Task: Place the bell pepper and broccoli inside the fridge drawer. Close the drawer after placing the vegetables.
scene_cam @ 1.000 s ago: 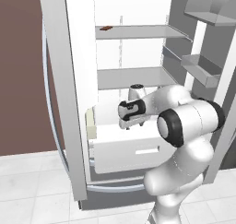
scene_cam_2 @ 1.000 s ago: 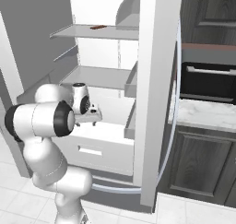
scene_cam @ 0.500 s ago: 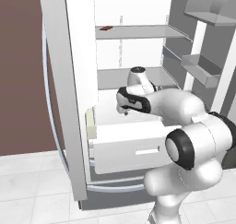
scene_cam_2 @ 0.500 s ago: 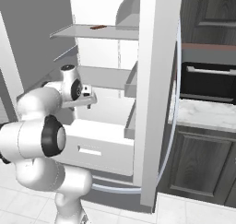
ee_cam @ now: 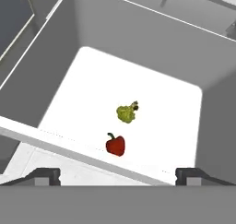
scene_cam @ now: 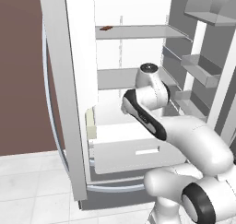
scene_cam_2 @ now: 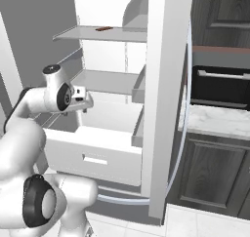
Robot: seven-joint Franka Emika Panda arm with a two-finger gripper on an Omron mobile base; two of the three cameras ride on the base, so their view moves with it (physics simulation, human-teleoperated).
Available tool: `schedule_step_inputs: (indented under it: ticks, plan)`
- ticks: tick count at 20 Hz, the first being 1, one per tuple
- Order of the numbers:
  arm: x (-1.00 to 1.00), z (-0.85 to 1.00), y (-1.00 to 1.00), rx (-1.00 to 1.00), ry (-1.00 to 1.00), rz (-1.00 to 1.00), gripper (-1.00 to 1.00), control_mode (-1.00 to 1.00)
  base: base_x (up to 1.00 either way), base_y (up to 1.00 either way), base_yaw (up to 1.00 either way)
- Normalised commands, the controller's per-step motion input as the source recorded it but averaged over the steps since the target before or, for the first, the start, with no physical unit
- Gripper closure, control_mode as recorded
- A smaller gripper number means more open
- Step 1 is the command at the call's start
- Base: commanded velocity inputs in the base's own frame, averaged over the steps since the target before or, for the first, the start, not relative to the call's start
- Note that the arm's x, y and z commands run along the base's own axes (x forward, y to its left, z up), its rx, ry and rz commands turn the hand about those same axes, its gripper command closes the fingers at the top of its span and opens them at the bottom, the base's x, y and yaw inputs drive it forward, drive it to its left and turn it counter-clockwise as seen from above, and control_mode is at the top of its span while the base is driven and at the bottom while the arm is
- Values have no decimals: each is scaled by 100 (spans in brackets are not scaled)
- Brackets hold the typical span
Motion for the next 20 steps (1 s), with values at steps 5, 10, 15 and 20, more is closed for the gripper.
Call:
schedule_step_inputs:
  ticks: [5, 10, 15, 20]
  plan:
    - [-100, 5, 0, 0, -1, 4, -100, -100, 0, 0, 0]
    - [-98, 1, 0, -2, 0, 6, -100, -100, 0, 0, 0]
    - [-61, -12, 0, -1, 2, 5, -100, -100, 0, 0, 0]
    - [0, -37, 1, -6, 13, 4, -100, -100, 0, 0, 0]
